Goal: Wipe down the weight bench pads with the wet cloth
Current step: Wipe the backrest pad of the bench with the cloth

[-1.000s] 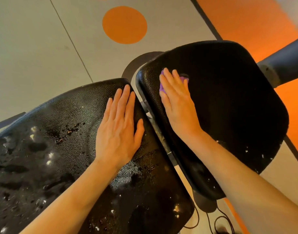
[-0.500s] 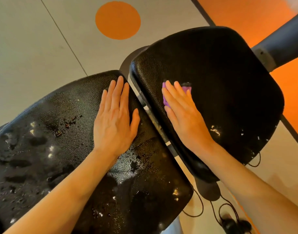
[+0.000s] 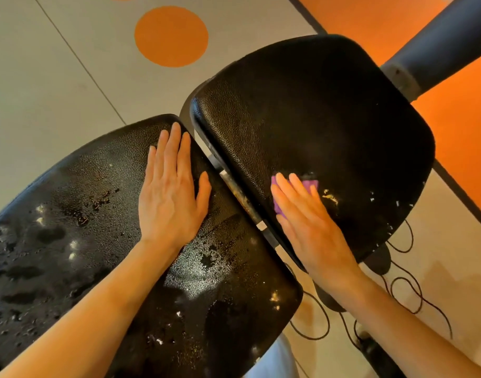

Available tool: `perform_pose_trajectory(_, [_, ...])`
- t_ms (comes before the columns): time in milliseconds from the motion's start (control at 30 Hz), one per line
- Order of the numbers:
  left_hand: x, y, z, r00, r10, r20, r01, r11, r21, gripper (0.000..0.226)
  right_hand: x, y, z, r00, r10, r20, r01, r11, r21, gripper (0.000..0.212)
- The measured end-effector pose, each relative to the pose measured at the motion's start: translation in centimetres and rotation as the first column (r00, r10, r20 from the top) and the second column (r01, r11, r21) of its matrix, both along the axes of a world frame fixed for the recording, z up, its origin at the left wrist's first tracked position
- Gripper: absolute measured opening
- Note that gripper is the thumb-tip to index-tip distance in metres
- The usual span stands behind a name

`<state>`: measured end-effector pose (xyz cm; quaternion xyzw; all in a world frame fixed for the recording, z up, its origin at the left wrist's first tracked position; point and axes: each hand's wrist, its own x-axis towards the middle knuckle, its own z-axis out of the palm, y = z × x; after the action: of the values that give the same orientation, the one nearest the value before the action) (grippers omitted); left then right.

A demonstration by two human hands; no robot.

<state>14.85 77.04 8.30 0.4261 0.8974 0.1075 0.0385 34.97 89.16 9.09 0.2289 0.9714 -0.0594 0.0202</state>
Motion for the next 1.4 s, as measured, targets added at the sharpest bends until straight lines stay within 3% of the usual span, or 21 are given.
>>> perform_pose_trajectory(100, [0.0,-0.1,0.0,1.0,0.013,0.003,-0.013,1.0,0.009,0.066,2.6,-0.1,0.0,0.998,0.05,0.048,-0.05,0.999,0.004,0.049])
perform_pose_trajectory(300, [0.0,-0.1,-0.1,1.0,0.003,0.012,-0.003,0.999,0.032,0.065,-10.1,6.6,-0.1,0.981,-0.153,-0.123,0.14,0.984,-0.11,0.044])
perform_pose_trajectory(433, [0.0,-0.2,-0.3,1.0,-0.004,0.01,0.003,0.999,0.041,0.065,-5.2,4.3,-1.0,0.992,-0.103,-0.078,0.102,0.995,-0.016,0.047])
perform_pose_trajectory(633, [-0.1,-0.2,-0.2,0.999,-0.012,0.034,0.011,0.999,0.035,0.064,1.1,0.9,0.1,0.996,-0.042,-0.073,0.043,0.999,0.003,0.048])
perform_pose_trajectory(767, [0.1,-0.3,0.5,0.996,-0.032,0.085,0.029,0.999,0.038,0.064,-0.2,2.7,-0.4,0.995,-0.02,-0.095,0.009,0.993,-0.118,0.045])
perform_pose_trajectory(867, [2.9,-0.6,1.0,0.99,-0.079,0.116,0.075,0.997,0.032,0.066,-4.6,5.2,-0.8,0.969,-0.158,-0.19,0.133,0.982,-0.137,0.04])
perform_pose_trajectory(933, [5.9,-0.7,1.0,0.982,-0.126,0.138,0.123,0.992,0.035,0.063,-4.1,4.4,-0.8,0.963,-0.191,-0.189,0.182,0.981,-0.062,0.042])
perform_pose_trajectory(1000, [8.5,-1.0,0.8,0.97,-0.166,0.178,0.16,0.986,0.046,0.064,0.3,1.9,-0.6,0.99,-0.087,-0.114,0.091,0.996,0.024,0.054])
perform_pose_trajectory(1100, [10.5,-1.2,0.4,0.959,-0.175,0.222,0.17,0.985,0.043,0.065,5.9,-0.2,0.1,0.998,0.005,-0.068,-0.009,0.999,-0.046,0.061])
perform_pose_trajectory(1167, [10.7,-1.3,0.2,0.963,-0.167,0.21,0.167,0.986,0.018,0.064,3.5,2.5,-0.5,0.998,0.042,-0.049,-0.042,0.999,0.0,0.05])
perform_pose_trajectory(1300, [10.8,-1.3,0.1,0.969,-0.166,0.185,0.174,0.984,-0.027,0.064,-4.2,7.1,-1.2,0.979,-0.16,-0.129,0.165,0.986,0.025,0.042])
perform_pose_trajectory(1400, [10.8,-1.1,0.0,0.967,-0.172,0.188,0.183,0.982,-0.045,0.065,1.2,3.8,-0.8,0.999,-0.034,-0.024,0.036,0.994,0.106,0.049])
